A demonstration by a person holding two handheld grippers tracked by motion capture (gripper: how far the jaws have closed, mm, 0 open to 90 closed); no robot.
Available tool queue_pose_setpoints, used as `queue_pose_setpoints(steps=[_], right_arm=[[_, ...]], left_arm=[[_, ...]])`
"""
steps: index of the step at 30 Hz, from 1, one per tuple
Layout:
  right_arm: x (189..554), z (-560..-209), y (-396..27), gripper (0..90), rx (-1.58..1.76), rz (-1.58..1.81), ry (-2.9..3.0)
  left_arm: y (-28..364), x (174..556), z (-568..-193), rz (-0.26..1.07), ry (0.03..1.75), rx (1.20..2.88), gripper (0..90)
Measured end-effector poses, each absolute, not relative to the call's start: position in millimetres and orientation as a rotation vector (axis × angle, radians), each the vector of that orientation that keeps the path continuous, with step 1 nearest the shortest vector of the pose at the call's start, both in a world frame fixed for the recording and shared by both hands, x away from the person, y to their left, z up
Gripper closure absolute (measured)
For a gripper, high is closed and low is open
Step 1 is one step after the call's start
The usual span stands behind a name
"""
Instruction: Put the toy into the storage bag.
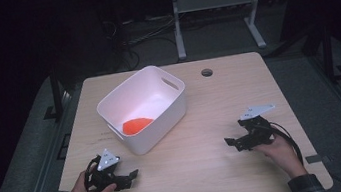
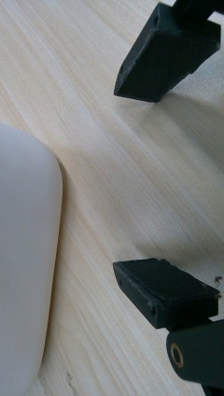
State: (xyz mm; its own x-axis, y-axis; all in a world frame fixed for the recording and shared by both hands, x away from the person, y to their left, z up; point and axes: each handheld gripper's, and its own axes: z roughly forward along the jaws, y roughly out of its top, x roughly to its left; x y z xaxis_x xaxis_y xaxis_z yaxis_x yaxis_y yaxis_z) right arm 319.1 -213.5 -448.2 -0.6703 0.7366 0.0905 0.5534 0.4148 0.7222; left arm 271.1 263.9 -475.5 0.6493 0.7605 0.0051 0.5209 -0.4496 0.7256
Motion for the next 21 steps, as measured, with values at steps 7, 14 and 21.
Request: queue_pose_setpoints(steps=[7,14,21], right_arm=[[303.4,-460.4,-228.2,10.1,1.17,1.106,2.39],[293.6,-470.8,-234.7,9.6,1.173,1.071,2.383],[292.6,-479.5,-234.1,7.5,1.181,1.023,2.391]], left_arm=[[263.9,271.1,-475.5,0.432,0.99,2.155,12.8],[263.9,271.1,-475.5,0.432,0.99,2.155,12.7],[263.9,271.1,-475.4,0.432,0.99,2.158,12.7]])
